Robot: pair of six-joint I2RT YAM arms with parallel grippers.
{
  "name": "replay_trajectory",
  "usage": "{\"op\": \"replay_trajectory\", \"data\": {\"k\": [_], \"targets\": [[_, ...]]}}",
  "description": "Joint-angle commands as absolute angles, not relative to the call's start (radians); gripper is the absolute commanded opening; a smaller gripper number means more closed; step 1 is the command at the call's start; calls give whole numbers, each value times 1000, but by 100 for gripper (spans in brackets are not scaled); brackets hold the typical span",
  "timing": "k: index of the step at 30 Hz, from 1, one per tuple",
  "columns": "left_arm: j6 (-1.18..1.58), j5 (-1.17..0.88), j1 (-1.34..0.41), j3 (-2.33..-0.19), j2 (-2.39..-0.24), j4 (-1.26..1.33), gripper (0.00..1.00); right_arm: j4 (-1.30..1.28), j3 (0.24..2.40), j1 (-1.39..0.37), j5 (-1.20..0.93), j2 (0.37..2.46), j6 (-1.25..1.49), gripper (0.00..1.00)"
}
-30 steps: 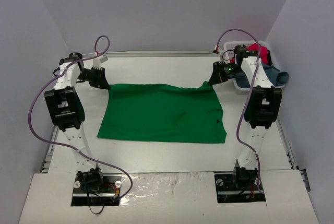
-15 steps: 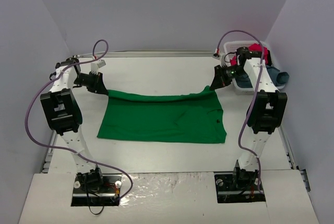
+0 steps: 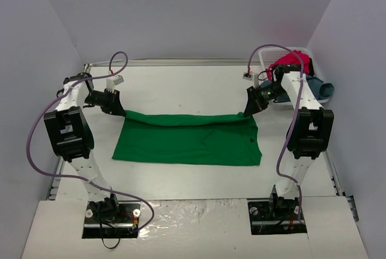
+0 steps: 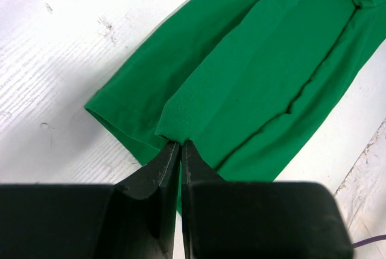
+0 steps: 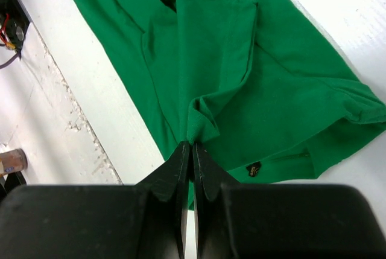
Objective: Fold and stack the t-shirts
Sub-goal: Fold the other side of the tshirt into a rectangle
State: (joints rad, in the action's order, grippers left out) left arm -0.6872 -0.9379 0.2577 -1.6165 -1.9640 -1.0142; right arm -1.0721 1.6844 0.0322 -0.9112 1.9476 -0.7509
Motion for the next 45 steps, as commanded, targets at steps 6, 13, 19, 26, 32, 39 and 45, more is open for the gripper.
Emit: {"op": "replay_trajectory", "data": {"k": [6,13,19,26,32,39,45], "targets": [[-744,-940,273,-1583,-1861,-1029,2,-1149,1615,18,-900,1850,-799,0],[-765,-940,281,-1572,-1850,-1046,3,-1149,1582,17,-893,1838,-805,0],[-807,-954,281,-1543,-1842,-1063,2,-1129,1545,15,-877,1833,-804,0],[-903,-960,281,-1520,-1844,-1124,2,-1083,1497,15,-864,1841,-792,0],[-939,-942,281,-1490,-1844,-1118,4,-1054,1463,15,-858,1851,-782,0],[-1011,-907,279,-1465,-1861,-1136,22,-1040,1422,17,-844,1901,-782,35],[-1069,-882,281,-1473,-1841,-1173,33,-1048,1437,15,-844,1908,-781,40]]}}
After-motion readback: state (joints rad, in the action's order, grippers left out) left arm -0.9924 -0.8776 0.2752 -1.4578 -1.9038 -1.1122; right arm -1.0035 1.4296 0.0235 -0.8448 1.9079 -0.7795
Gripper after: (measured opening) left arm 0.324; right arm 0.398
